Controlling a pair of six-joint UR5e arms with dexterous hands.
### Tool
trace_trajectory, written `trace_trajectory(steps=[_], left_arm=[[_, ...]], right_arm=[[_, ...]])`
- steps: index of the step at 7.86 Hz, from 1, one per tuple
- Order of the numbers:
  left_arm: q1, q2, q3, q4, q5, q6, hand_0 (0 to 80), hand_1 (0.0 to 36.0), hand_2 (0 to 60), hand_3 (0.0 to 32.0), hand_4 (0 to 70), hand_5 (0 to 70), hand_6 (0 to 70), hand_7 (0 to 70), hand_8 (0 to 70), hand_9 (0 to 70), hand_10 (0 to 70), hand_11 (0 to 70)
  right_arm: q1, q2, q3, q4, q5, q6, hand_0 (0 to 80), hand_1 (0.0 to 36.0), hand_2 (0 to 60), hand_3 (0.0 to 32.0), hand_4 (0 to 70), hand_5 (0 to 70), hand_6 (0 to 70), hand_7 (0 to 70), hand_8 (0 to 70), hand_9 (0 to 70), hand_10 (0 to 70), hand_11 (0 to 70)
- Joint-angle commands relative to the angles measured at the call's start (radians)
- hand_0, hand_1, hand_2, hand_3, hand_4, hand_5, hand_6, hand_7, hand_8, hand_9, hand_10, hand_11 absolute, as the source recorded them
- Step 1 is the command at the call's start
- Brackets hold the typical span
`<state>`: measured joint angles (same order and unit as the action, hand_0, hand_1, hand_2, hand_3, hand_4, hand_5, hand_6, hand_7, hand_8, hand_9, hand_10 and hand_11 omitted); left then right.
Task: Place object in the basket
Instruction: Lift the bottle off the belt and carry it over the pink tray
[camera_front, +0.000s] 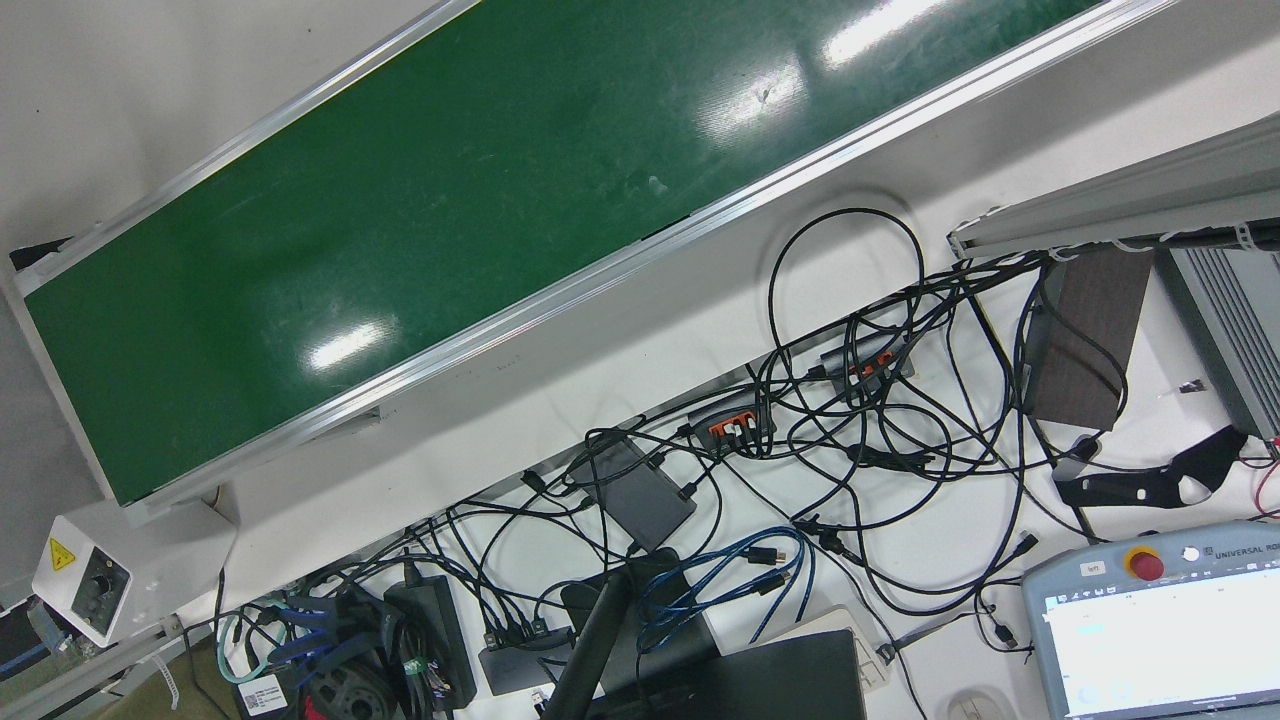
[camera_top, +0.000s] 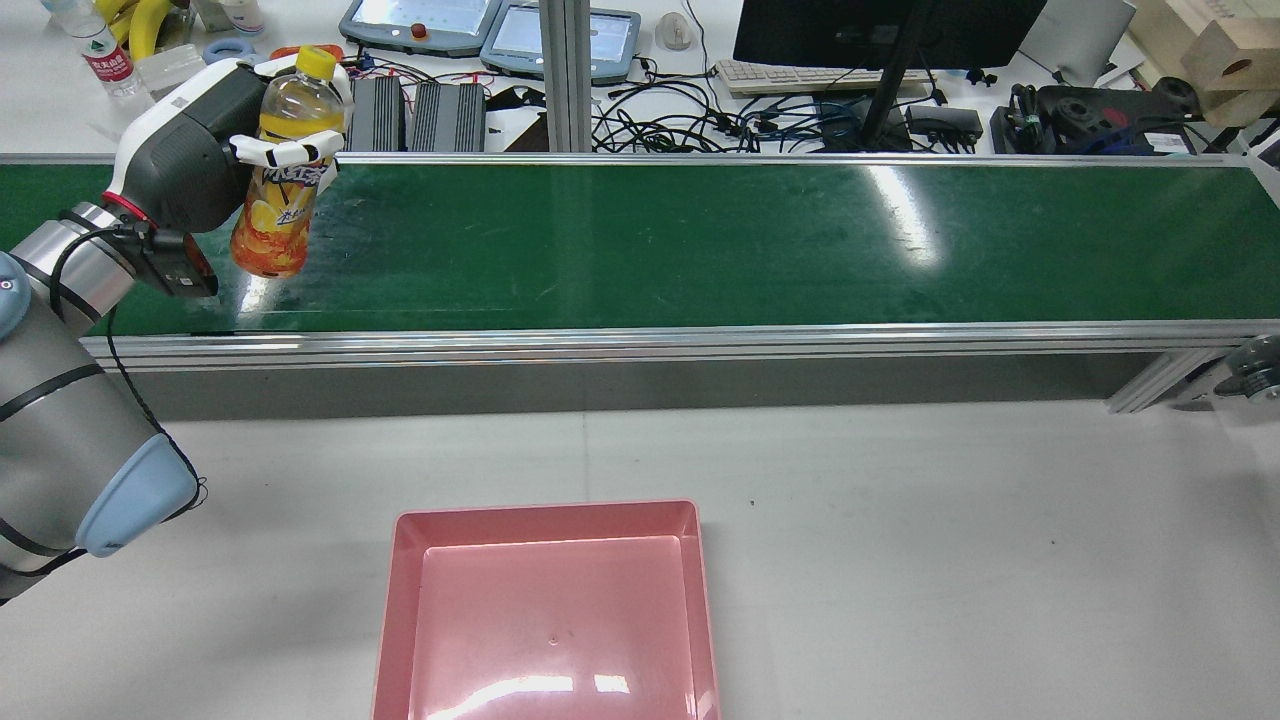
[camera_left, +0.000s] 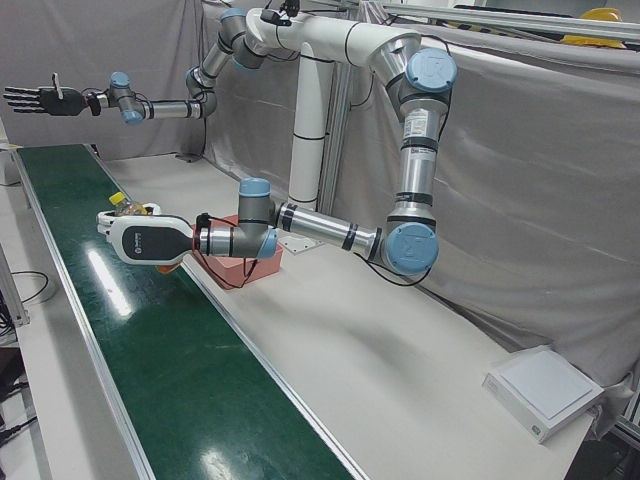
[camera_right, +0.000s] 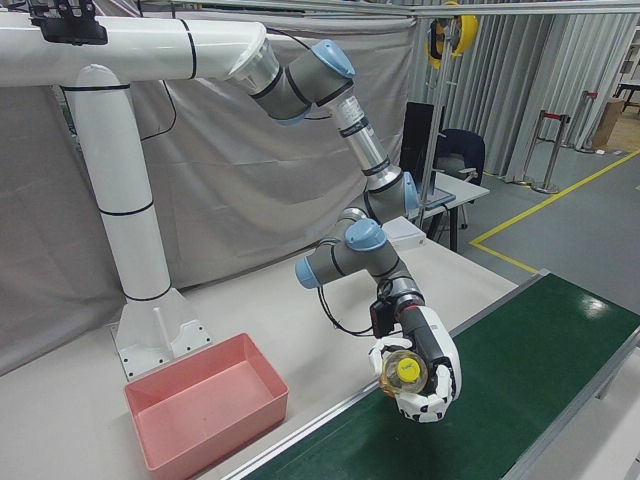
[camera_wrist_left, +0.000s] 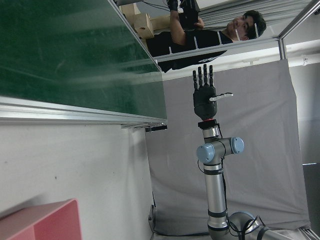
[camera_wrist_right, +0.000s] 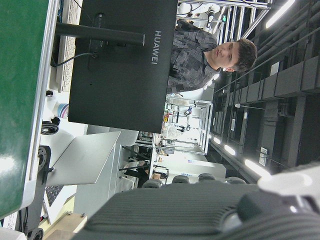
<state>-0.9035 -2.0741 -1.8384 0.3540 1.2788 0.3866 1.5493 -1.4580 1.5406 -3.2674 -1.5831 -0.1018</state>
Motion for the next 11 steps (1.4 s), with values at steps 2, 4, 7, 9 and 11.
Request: trace_trajectory(steps=[2, 4, 7, 9, 11], left_arm=[[0.055, 0.000, -0.134, 0.094, 0.158, 0.095, 47.2, 22.3, 60.0, 0.0, 27.9, 51.1, 40.7, 60.3, 57.1, 70.0, 65.1, 70.0], [0.159, 0.006, -0.248, 0.175, 0.157, 0.121, 47.2, 21.8, 60.0, 0.0, 27.4, 48.1, 38.2, 58.7, 55.5, 70.0, 63.5, 70.0], [0.346, 0.000, -0.266, 0.197, 0.157, 0.230, 47.4, 21.2, 60.0, 0.0, 27.6, 45.3, 37.3, 57.0, 54.4, 70.0, 62.3, 70.0], [0.490, -0.027, -0.268, 0.212, 0.140, 0.291, 48.6, 22.6, 60.0, 0.0, 29.2, 46.5, 38.7, 58.1, 56.4, 70.0, 64.0, 70.0], [0.566, -0.049, -0.268, 0.235, 0.101, 0.305, 47.9, 21.2, 60.0, 0.0, 28.4, 45.0, 38.0, 56.9, 54.1, 70.0, 60.8, 70.0]], right_arm=[[0.000, -0.001, 0.000, 0.000, 0.000, 0.001, 0.0, 0.0, 0.0, 0.0, 0.0, 0.0, 0.0, 0.0, 0.0, 0.0, 0.0, 0.0], [0.000, -0.001, 0.000, 0.000, 0.000, 0.001, 0.0, 0.0, 0.0, 0.0, 0.0, 0.0, 0.0, 0.0, 0.0, 0.0, 0.0, 0.0], [0.000, -0.001, 0.000, 0.000, 0.000, 0.001, 0.0, 0.0, 0.0, 0.0, 0.0, 0.0, 0.0, 0.0, 0.0, 0.0, 0.0, 0.0], [0.000, -0.001, 0.000, 0.000, 0.000, 0.001, 0.0, 0.0, 0.0, 0.0, 0.0, 0.0, 0.0, 0.0, 0.0, 0.0, 0.0, 0.0], [0.000, -0.001, 0.000, 0.000, 0.000, -0.001, 0.0, 0.0, 0.0, 0.0, 0.0, 0.0, 0.0, 0.0, 0.0, 0.0, 0.0, 0.0]])
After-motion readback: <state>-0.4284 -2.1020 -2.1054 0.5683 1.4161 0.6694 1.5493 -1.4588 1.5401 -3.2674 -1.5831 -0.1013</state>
